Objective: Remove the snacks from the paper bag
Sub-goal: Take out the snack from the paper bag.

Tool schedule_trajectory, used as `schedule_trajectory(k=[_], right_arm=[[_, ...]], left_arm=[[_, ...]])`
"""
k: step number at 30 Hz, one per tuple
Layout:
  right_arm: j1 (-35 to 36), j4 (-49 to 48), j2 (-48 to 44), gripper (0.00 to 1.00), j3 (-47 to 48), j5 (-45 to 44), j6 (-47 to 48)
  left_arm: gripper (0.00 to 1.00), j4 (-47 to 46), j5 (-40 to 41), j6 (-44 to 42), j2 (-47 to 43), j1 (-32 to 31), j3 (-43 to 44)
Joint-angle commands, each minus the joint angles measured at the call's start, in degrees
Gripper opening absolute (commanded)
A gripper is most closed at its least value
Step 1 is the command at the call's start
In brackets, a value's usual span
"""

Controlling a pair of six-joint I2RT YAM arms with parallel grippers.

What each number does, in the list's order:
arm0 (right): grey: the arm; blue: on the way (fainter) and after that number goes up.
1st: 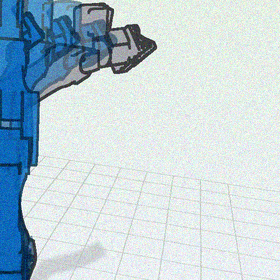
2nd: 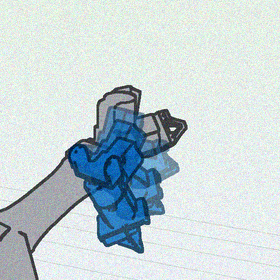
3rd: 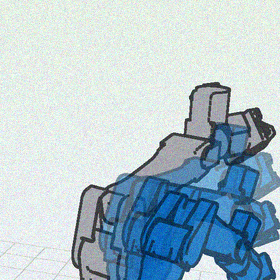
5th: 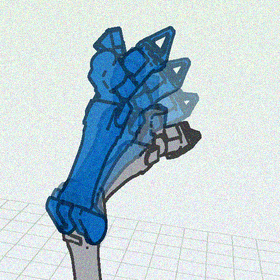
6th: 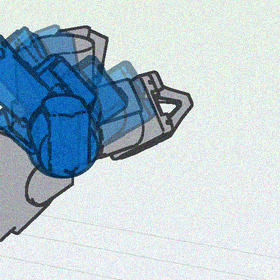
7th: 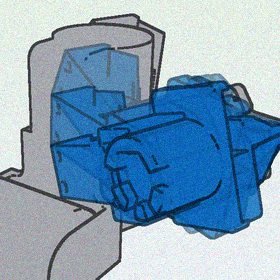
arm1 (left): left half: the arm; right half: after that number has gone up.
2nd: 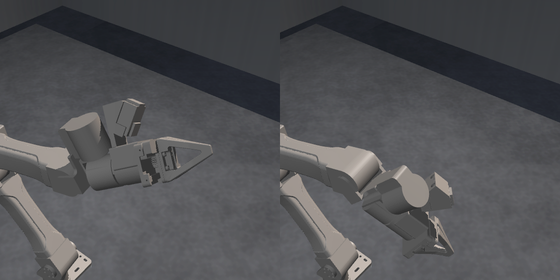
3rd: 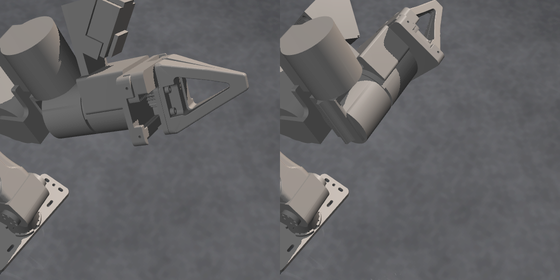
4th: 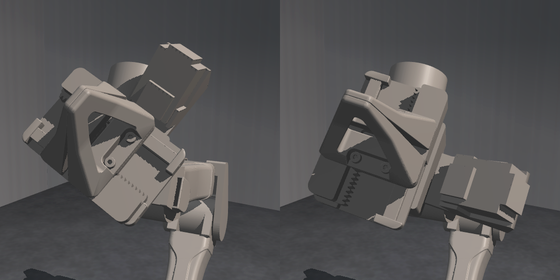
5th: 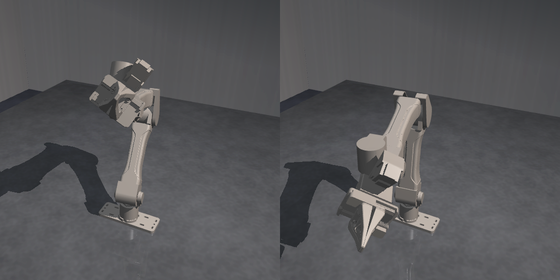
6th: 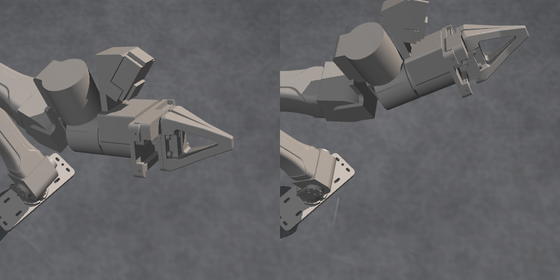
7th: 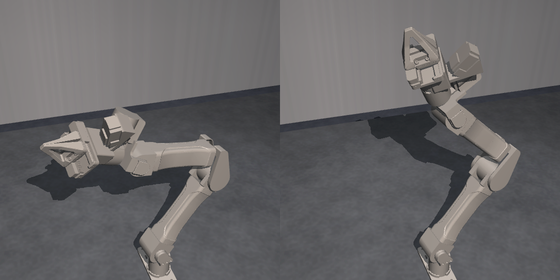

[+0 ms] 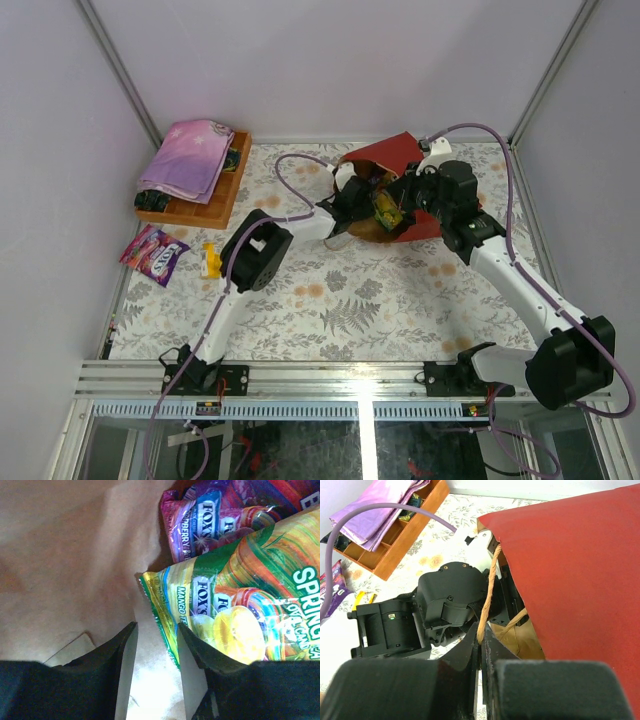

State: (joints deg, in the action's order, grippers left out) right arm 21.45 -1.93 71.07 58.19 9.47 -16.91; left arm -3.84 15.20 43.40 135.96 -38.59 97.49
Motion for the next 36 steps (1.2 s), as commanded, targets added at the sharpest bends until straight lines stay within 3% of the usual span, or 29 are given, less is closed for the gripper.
schedule_trajectory(k=[1,20,23,26,29,36], right_arm=[[0.6,-1.3,-2.3,0.00,-0.4,-0.8,1.0],[0.0,-0.7,-3.7,0.00,-0.5,-1.1,1.6],[0.0,-0.7,-3.7,0.00,-0.6,-1.1,1.6],[-0.1,-0.7,-3.7,0.00,-0.6,-1.0,1.7],[-0.1,-0.7,-3.7,0.00,-0.6,-0.8,1.6],[-0.3,-0.5,-3.8,0.00,-0.4,-0.9,1.7]], left_arm=[[0.38,3.6,3.2,-0.2,-2.2,0.1,-2.6],[0.30,7.9,-3.7,5.9,5.9,0.1,8.0],[0.23,7.3,-5.0,7.0,6.2,0.2,8.5],[0.03,6.5,-6.0,7.6,6.2,0.5,8.5],[0.00,5.0,-6.8,7.8,5.1,1.0,7.2],[0.00,-4.2,-5.5,6.3,-5.7,2.2,-5.8]])
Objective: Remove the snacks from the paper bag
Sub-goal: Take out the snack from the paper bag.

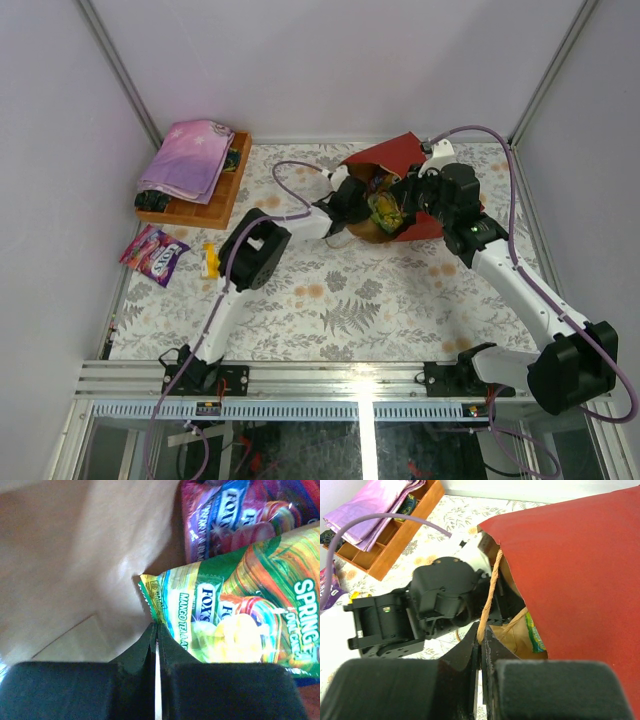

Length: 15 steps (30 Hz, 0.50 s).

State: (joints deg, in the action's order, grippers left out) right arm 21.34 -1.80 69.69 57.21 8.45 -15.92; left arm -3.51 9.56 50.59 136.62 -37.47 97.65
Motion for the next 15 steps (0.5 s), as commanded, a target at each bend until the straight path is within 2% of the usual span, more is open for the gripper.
schedule_trajectory(k=[1,15], right_arm=[[-0.2,-0.7,-2.5,0.00,0.6,0.3,0.6],[-0.2,-1.6,-2.3,0.00,1.0,2.1,-0.9]], left_arm=[[0.00,-5.3,0.7,-1.3,-8.0,1.1,-7.8],[0.00,-11.0,5.9,-3.9,-28.0,1.2,-29.2]])
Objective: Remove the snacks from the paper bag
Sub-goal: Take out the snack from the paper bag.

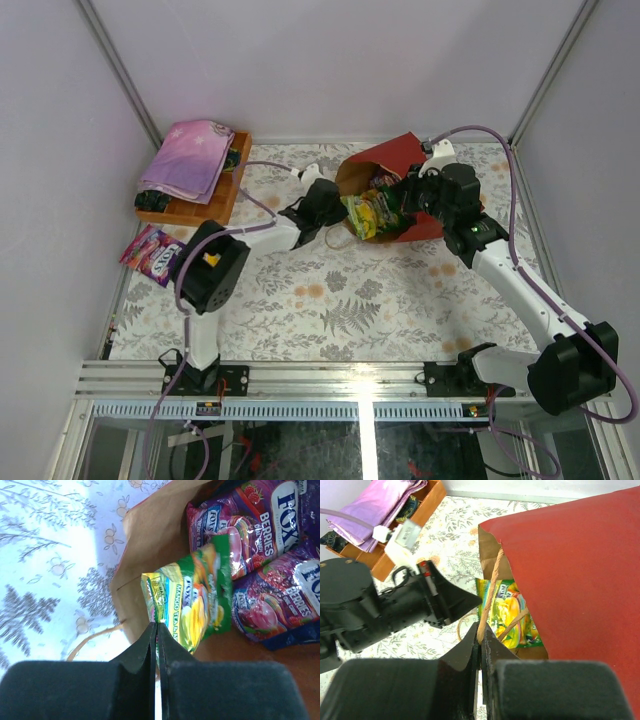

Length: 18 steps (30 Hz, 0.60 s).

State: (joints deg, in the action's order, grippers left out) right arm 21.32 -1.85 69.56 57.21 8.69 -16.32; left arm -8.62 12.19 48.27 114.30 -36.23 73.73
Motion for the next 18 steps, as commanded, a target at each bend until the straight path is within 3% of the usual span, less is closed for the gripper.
schedule_trajectory(k=[1,9,10,11,13,15,18], right_arm=[[-0.2,-1.6,-2.1,0.00,0.9,2.0,-0.7],[-0.2,-2.3,-1.6,0.00,0.6,2.8,-1.3],[-0.1,-2.4,-1.6,0.00,0.7,2.8,-1.3],[-0.2,-2.4,-1.6,0.00,0.8,2.9,-1.3],[-0.2,-2.4,-1.6,0.00,0.7,3.0,-1.4],[-0.2,-2.4,-1.7,0.00,0.8,3.1,-1.5],[-0.2,-2.2,-1.8,0.00,0.8,3.0,-1.4]], left_arm=[[0.00,-6.0,3.9,-1.7,-7.1,0.0,-7.1],[0.03,-5.2,8.8,-3.6,-15.2,0.0,-18.7],[0.15,-5.1,9.0,-4.0,-15.3,0.0,-19.5],[0.38,-4.7,9.1,-4.3,-15.2,0.1,-20.0],[0.63,-4.6,8.7,-4.3,-14.6,0.1,-20.6],[0.78,-5.3,8.0,-3.8,-13.8,0.1,-21.2],[0.82,-5.5,7.2,-3.4,-12.5,0.1,-20.9]])
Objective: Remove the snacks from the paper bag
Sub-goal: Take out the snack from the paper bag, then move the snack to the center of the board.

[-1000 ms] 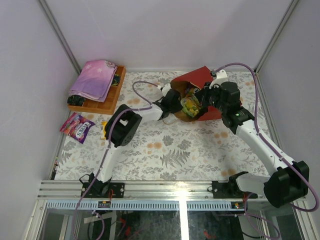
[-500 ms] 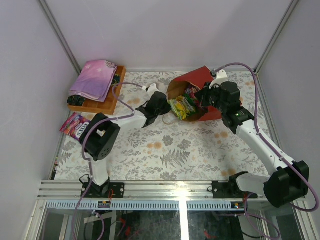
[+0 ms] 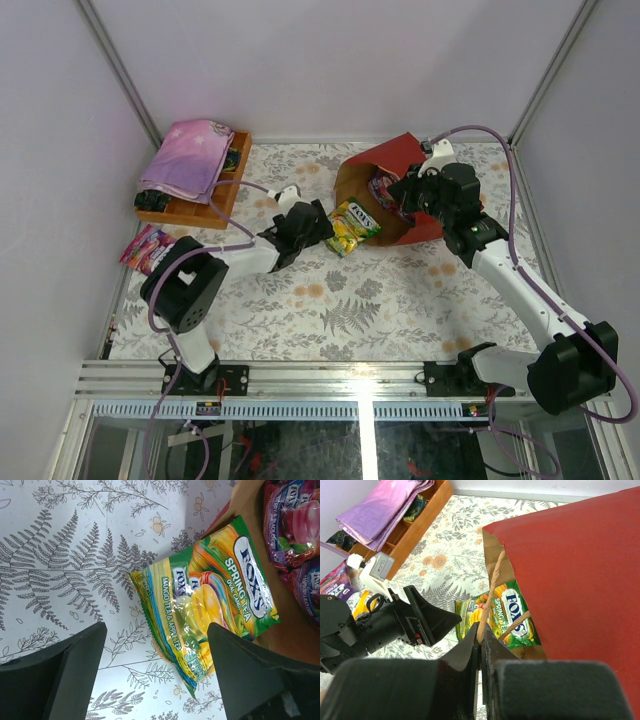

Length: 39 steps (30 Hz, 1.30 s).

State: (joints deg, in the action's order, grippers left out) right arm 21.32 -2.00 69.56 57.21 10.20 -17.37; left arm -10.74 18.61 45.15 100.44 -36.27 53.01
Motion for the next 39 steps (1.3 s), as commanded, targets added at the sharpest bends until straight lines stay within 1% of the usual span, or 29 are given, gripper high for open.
schedule_trajectory(k=[1,7,12,16,19,22,23,24,25,27,28,29,30,34,39], right_arm=[[-0.2,-1.9,-1.8,0.00,0.8,1.4,-0.3],[-0.2,-1.6,-2.1,0.00,0.8,0.9,0.0],[-0.2,-2.0,-1.9,0.00,0.6,1.4,-0.1],[-0.2,-1.8,-2.2,0.00,0.6,1.1,0.2],[-0.1,-1.9,-2.1,0.00,0.6,1.2,0.1],[-0.2,-2.0,-2.0,0.00,0.6,1.5,0.1],[-0.2,-2.0,-2.0,0.00,0.5,1.5,0.1],[-0.2,-2.0,-2.0,0.00,0.5,1.5,0.1],[-0.2,-1.9,-2.1,0.00,0.6,1.5,0.0],[-0.2,-1.8,-2.3,0.00,0.6,1.4,0.2],[-0.1,-1.7,-2.4,0.00,0.6,1.4,0.3],[-0.2,-1.6,-2.5,0.00,0.6,1.3,0.3],[-0.2,-1.6,-2.5,0.00,0.6,1.2,0.4],[-0.2,-1.3,-2.8,0.00,0.8,1.3,0.4],[-0.2,-1.8,-2.7,0.00,0.9,2.2,0.1]], left_arm=[[0.83,-3.2,0.5,-0.3,1.6,0.1,-0.1],[0.83,-5.3,-0.4,0.1,3.3,0.3,-2.0],[0.83,-13.6,-7.3,3.2,7.1,2.6,-5.1],[0.83,-16.8,-9.7,3.6,8.8,2.8,-4.9],[0.82,-17.0,-10.8,4.0,9.9,2.8,-3.6],[0.80,-18.3,-12.7,5.5,11.0,2.8,-3.1],[0.76,-19.2,-13.8,6.2,11.5,2.9,-3.1],[0.70,-20.2,-14.9,6.8,12.0,2.9,-3.4],[0.61,-21.1,-15.8,7.4,12.3,3.0,-3.6],[0.31,-22.5,-17.2,8.1,12.6,3.3,-4.2],[0.20,-22.8,-17.6,8.4,12.5,3.6,-4.6],[0.06,-22.9,-17.6,8.6,11.7,3.9,-5.0],[0.01,-22.9,-17.7,8.8,10.8,4.4,-5.7],[0.00,-22.8,-16.2,8.7,3.8,7.4,-10.8],[0.00,-21.6,-14.5,8.4,-9.1,12.5,-19.2]])
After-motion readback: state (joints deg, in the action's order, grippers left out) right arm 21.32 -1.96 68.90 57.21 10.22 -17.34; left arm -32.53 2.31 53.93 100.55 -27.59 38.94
